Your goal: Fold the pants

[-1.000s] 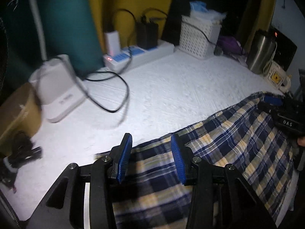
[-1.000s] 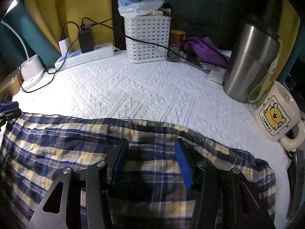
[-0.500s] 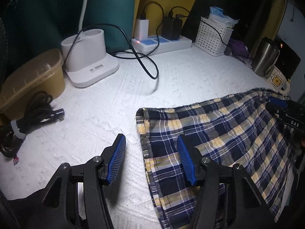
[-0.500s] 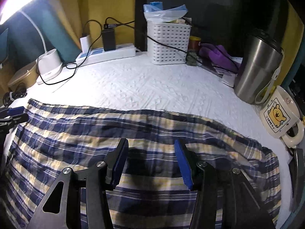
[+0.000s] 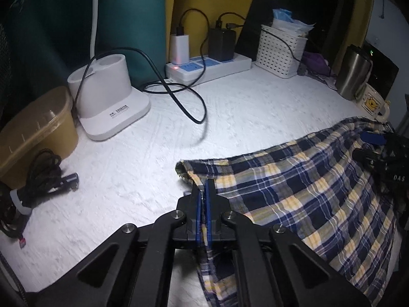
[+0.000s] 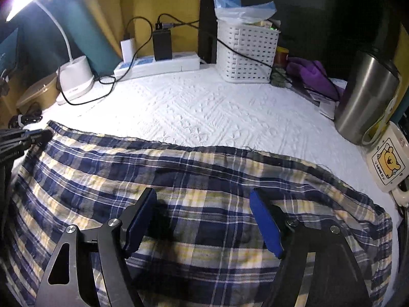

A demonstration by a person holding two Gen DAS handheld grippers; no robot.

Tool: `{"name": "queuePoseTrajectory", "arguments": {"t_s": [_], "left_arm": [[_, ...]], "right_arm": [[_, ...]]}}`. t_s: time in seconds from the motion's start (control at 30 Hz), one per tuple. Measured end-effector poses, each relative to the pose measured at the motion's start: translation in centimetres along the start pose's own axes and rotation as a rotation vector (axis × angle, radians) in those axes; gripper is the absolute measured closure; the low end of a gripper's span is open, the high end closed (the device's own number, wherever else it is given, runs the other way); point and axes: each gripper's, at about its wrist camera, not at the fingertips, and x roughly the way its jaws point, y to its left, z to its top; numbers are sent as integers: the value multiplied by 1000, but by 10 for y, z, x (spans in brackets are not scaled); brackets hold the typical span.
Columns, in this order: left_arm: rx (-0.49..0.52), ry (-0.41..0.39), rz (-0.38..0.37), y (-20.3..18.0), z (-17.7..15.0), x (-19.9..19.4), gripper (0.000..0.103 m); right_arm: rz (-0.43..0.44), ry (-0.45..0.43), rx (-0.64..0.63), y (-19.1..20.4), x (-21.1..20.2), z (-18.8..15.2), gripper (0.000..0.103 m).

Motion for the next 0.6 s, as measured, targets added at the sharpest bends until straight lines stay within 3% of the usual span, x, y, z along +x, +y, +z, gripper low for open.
{"name": "queuePoseTrajectory", "arguments": {"t_s": [0.17,0.37,0.4,0.43,0.47,0.5,0.6], "left_arm": [[-11,22,60,7,2,5,102],[-83,1,43,12,-8,-37,99],[-86,1,39,10,-12,-45,95],[-88,2,32,7,-20,-55,79],[-92,3,27,4,-26,-62,55],[-100,3,18,1,-34,-70,48],[-136,21,-19,-9,-63,-92,47]], "right_arm": [[-11,15,5,-1,9,-3,23],[-14,-17,15,0,-10,-8,23],[-12,-22,15,1,-15,-11,23],[-7,-29,13,4,-20,-14,23],[-5,-30,11,6,-24,-17,23],[1,-31,6,9,-30,-22,23],[14,-32,-12,20,-42,-35,23]]}}
